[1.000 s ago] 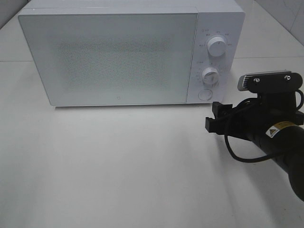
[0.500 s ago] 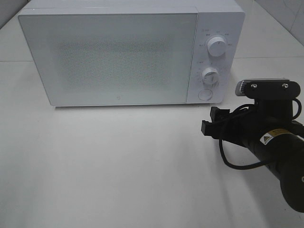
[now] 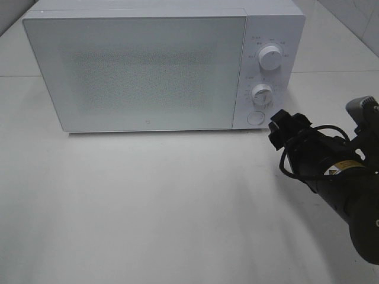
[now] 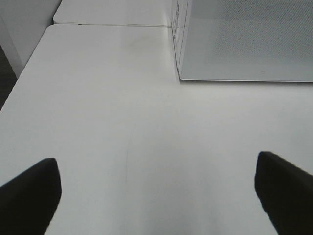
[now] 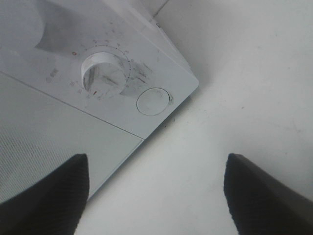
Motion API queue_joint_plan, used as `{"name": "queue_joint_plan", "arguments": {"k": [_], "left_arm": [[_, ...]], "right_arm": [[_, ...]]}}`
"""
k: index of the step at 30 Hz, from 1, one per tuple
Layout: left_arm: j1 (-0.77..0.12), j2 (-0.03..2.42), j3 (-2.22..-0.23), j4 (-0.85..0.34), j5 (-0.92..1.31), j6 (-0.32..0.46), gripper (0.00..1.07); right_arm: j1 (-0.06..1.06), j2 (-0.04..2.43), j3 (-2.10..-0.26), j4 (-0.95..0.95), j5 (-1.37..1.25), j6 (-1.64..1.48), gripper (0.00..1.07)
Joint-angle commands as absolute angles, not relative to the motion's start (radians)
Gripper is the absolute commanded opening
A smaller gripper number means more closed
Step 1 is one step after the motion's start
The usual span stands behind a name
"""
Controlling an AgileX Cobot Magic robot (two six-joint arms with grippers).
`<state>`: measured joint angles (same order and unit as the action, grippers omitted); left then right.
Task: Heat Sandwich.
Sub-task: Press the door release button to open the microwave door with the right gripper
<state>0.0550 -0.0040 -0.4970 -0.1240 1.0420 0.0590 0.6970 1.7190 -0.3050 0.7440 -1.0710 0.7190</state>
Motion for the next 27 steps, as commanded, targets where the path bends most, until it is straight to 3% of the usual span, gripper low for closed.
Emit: {"name": "queue_joint_plan", "arguments": {"k": [1,7,13,15,16,17,20,21,27], "left_arm": [[0.056,-0.033,-0.494,-0.133,1.033,0.060,1.04],[0.056,-0.033,-0.494,-0.133,1.033,0.060,1.04],[0.056,-0.033,-0.494,-0.133,1.033,0.060,1.04],[0.056,-0.033,-0.494,-0.133,1.033,0.060,1.04],[0.056,-0.033,-0.494,-0.133,1.033,0.060,1.04],[0.056,-0.033,-0.494,-0.133,1.033,0.060,1.04],[0.056,-0.033,-0.494,-0.133,1.033,0.060,1.04],[0.056,-0.033,-0.494,-0.133,1.033,0.060,1.04],[0.056,-0.033,-0.494,-0.133,1.033,0.060,1.04]], "right_arm": [[0.699,1.720,-0.303,0.737,-1.081,0.947,0.75],[0.699,1.720,-0.303,0.735,-1.080,1.194,0.73],[0.698,1.720,-0.303,0.735,-1.079,1.309,0.60],[0.698,1.720,-0.303,0.735,-1.079,1.309,0.51],[0.698,1.720,-0.303,0.735,-1.079,1.309,0.39],[0.698,1.720,-0.303,0.735,-1.079,1.309,0.39],[0.698,1.720,-0.303,0.735,-1.076,1.309,0.19],[0.698,1.720,-0.303,0.735,-1.064,1.309,0.03],[0.698,1.720,-0.304,0.735,-1.044,1.310,0.00]]}}
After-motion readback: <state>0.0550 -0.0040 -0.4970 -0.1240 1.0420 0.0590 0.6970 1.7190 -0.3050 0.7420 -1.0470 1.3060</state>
